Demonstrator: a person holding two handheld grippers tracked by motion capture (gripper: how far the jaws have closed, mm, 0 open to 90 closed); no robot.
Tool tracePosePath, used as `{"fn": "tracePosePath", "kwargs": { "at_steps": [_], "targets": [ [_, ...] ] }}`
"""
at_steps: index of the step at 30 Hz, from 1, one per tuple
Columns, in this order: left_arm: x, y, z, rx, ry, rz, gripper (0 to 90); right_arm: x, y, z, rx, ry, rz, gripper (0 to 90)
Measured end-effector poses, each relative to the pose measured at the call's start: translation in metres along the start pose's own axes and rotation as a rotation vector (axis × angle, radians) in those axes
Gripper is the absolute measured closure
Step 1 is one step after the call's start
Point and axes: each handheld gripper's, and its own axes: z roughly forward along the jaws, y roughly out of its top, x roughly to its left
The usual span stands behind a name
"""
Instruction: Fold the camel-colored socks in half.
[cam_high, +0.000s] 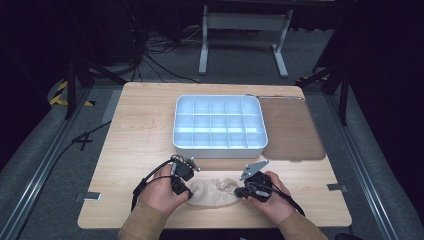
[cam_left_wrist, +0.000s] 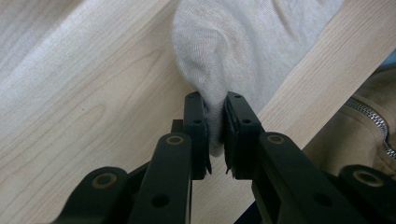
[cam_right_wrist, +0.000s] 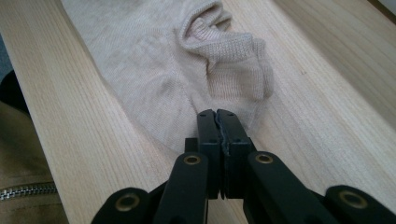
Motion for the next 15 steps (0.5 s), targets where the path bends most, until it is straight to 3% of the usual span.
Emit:
{"fn": "tracePosePath", "kwargs": {
  "at_steps": [5,15],
  "targets": [
    [-0.005,0.003,-0.005,-0.033,-0.003,0.011,80.7,0.0,-0.001,0.001,-0.008,0.0,-0.011,89.5],
    [-0.02,0.019,-0.01,-0.101,-0.041,0.081,80.7,-0.003,-0.003,0.0,-0.019,0.02,-0.002,89.6]
  ]
}}
